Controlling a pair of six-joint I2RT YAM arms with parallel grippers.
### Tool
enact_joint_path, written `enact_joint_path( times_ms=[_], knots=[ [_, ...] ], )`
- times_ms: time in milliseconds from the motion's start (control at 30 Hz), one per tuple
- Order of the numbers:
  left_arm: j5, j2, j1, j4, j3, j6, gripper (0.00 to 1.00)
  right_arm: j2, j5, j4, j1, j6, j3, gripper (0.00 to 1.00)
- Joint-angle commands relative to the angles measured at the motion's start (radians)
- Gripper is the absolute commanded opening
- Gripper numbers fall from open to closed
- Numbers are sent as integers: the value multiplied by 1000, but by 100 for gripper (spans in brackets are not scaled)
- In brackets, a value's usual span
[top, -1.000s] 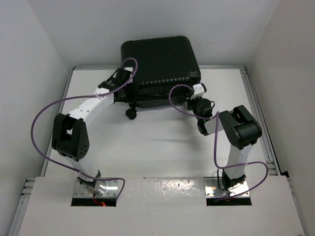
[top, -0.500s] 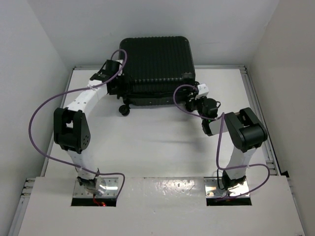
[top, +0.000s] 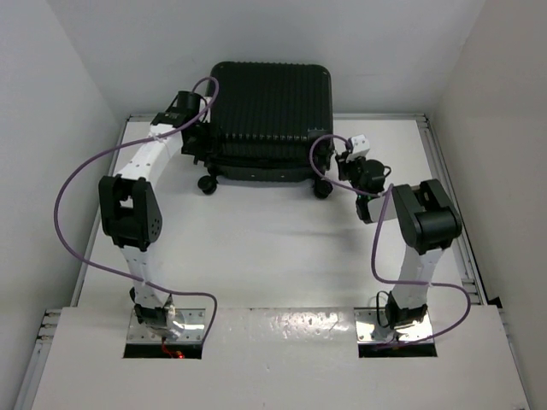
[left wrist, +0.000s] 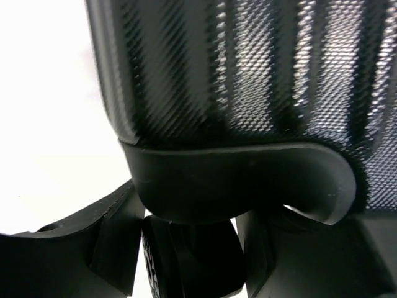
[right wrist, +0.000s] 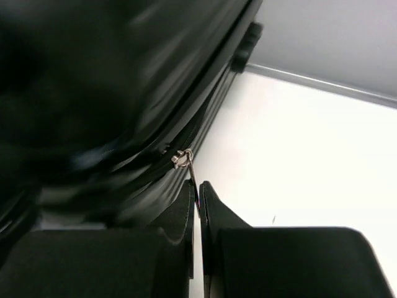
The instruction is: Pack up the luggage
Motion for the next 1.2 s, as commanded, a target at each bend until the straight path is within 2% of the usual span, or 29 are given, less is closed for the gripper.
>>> enact_joint_path(
  times_ms=[0,100,233,267,333,367,400,467,567,600,700,833,1033,1167],
  knots=[
    [-337,114,128,289,44,90,0,74,171,85,-91,-21,145,0],
    [-346,160,146,311,96,115,0,190,193,73,-103,-36,349,0],
    [-314,188,166,354,138,125,0,304,202,40,-106,-35,506,0],
    [-287,188,166,364,138,125,0,344,204,34,-102,-36,594,0],
    [-218,179,177,397,138,95,2,405,187,28,-96,-32,644,0],
    [-119,148,191,410,108,95,13,410,169,27,-94,-32,691,0],
    [-60,123,202,458,88,84,60,417,162,34,-85,-33,696,0],
    [57,64,202,507,20,93,98,396,120,40,-62,-20,682,0],
    [175,-73,202,587,-38,134,100,367,55,82,-7,-1,613,0],
    [260,-103,211,587,-48,145,100,324,40,94,4,14,549,0],
    [409,-208,211,523,-48,185,100,260,-32,164,79,42,451,0],
    [534,-344,211,417,-159,205,100,211,-95,230,189,91,383,0],
    [583,-554,89,273,-389,296,100,169,-147,270,337,171,363,0],
    [593,-605,-4,172,-443,311,100,122,-151,257,386,221,342,0]
  ],
)
